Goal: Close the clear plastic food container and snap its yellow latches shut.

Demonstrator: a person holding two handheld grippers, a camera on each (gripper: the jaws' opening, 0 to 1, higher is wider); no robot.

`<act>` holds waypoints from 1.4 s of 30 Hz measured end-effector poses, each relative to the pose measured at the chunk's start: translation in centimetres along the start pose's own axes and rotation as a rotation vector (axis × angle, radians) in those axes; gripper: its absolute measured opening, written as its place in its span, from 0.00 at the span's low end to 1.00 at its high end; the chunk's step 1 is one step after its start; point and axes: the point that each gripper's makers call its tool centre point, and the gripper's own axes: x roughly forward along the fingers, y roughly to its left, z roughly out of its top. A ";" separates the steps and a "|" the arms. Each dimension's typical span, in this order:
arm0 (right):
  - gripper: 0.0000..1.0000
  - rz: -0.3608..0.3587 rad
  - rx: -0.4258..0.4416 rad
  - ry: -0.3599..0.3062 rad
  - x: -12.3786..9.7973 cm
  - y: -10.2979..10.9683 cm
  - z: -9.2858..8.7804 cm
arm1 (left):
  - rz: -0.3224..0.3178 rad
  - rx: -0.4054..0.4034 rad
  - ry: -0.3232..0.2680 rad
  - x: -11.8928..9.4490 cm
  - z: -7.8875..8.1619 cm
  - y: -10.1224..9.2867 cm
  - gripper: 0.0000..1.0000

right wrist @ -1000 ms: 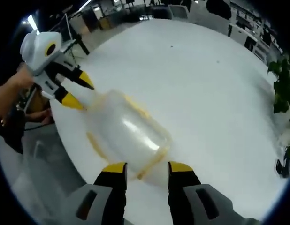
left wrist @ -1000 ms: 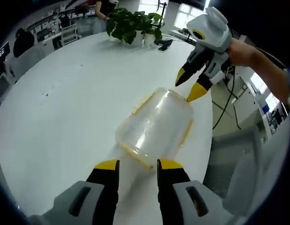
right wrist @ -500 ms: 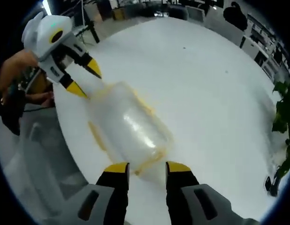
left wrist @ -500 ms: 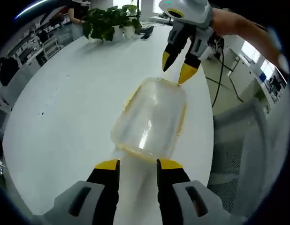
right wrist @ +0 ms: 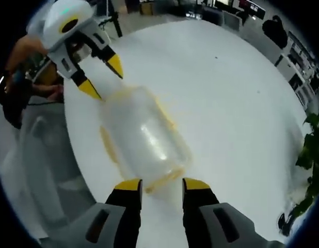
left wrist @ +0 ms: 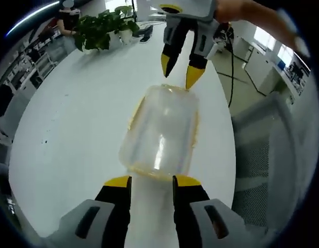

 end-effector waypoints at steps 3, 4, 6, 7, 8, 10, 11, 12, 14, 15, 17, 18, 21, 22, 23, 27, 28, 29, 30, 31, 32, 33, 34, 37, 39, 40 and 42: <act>0.29 0.004 -0.046 0.011 0.1 -0.2 0.1 | -0.004 0.035 0.006 0.2 0.1 0.0 0.31; 0.29 0.003 -0.060 0.014 0.2 -0.2 0.1 | -0.006 0.054 0.010 0.3 0.1 0.0 0.31; 0.29 0.004 -0.091 0.021 0.2 -0.2 0.1 | -0.005 0.076 0.015 0.4 0.1 0.0 0.31; 0.29 0.003 -0.095 0.022 0.2 -0.1 0.2 | -0.006 0.085 0.017 0.4 0.1 0.0 0.31; 0.29 0.005 -0.108 0.023 0.2 0.0 0.3 | -0.007 0.097 0.017 0.4 0.2 0.0 0.31; 0.30 0.012 -0.143 0.028 0.4 0.3 0.4 | -0.006 0.111 0.019 0.4 0.3 0.0 0.30; 0.30 0.014 -0.155 0.029 0.4 0.4 0.5 | -0.009 0.125 0.017 0.5 0.4 0.0 0.30; 0.30 0.016 -0.184 0.028 0.4 0.4 0.7 | -0.011 0.132 0.015 0.5 0.5 0.0 0.30; 0.29 0.013 -0.207 0.033 0.5 0.4 0.8 | -0.010 0.158 0.012 0.4 0.8 0.1 0.30; 0.29 0.010 -0.228 0.036 0.6 0.3 0.8 | -0.008 0.175 0.006 0.4 0.9 0.1 0.30; 0.29 0.009 -0.253 0.048 0.6 0.4 0.7 | -0.004 0.187 0.006 0.5 1.1 0.1 0.30; 0.29 0.006 -0.275 0.051 0.7 0.2 0.7 | -0.003 0.192 0.002 0.5 1.2 0.1 0.30; 0.29 0.011 -0.274 0.047 0.9 -0.3 0.7 | -0.008 0.194 -0.008 0.6 1.4 0.1 0.30; 0.29 0.014 -0.274 0.044 0.9 -0.3 0.8 | -0.009 0.196 -0.010 0.7 1.5 0.1 0.30; 0.29 0.014 -0.273 0.044 1.0 -0.3 0.9 | -0.010 0.197 -0.010 0.8 1.6 0.1 0.30; 0.29 0.025 -0.273 0.031 1.2 -0.3 1.3 | -0.016 0.204 -0.020 1.2 2.1 -0.1 0.30; 0.29 0.025 -0.276 0.026 1.3 -0.3 1.4 | -0.017 0.201 -0.023 1.3 2.2 -0.1 0.30; 0.29 0.025 -0.279 0.025 1.3 -0.3 1.5 | -0.017 0.199 -0.027 1.3 2.3 -0.1 0.30; 0.29 0.025 -0.281 0.023 1.4 -0.3 1.6 | -0.015 0.201 -0.033 1.4 2.5 -0.1 0.30; 0.29 0.026 -0.282 0.023 1.4 -0.3 1.6 | -0.015 0.203 -0.039 1.5 2.6 -0.2 0.30; 0.29 0.028 -0.285 0.020 1.5 -0.2 1.7 | -0.017 0.203 -0.040 1.5 2.7 -0.2 0.30; 0.29 0.028 -0.286 0.018 1.5 -0.2 1.8 | -0.022 0.203 -0.042 1.6 2.8 -0.3 0.30; 0.29 0.029 -0.286 0.015 1.6 -0.2 2.0 | -0.023 0.204 -0.047 1.7 2.9 -0.3 0.30; 0.29 0.037 -0.285 0.001 1.8 0.0 2.4 | -0.020 0.209 -0.058 1.9 3.3 -0.3 0.30; 0.28 0.043 -0.286 -0.005 2.0 0.2 2.6 | -0.022 0.205 -0.066 2.0 3.5 -0.2 0.30; 0.28 0.044 -0.287 -0.006 2.0 0.3 2.6 | -0.026 0.200 -0.068 2.0 3.7 -0.3 0.30; 0.28 0.042 -0.294 -0.012 2.2 0.5 2.9 | -0.028 0.201 -0.076 2.1 3.8 -0.2 0.30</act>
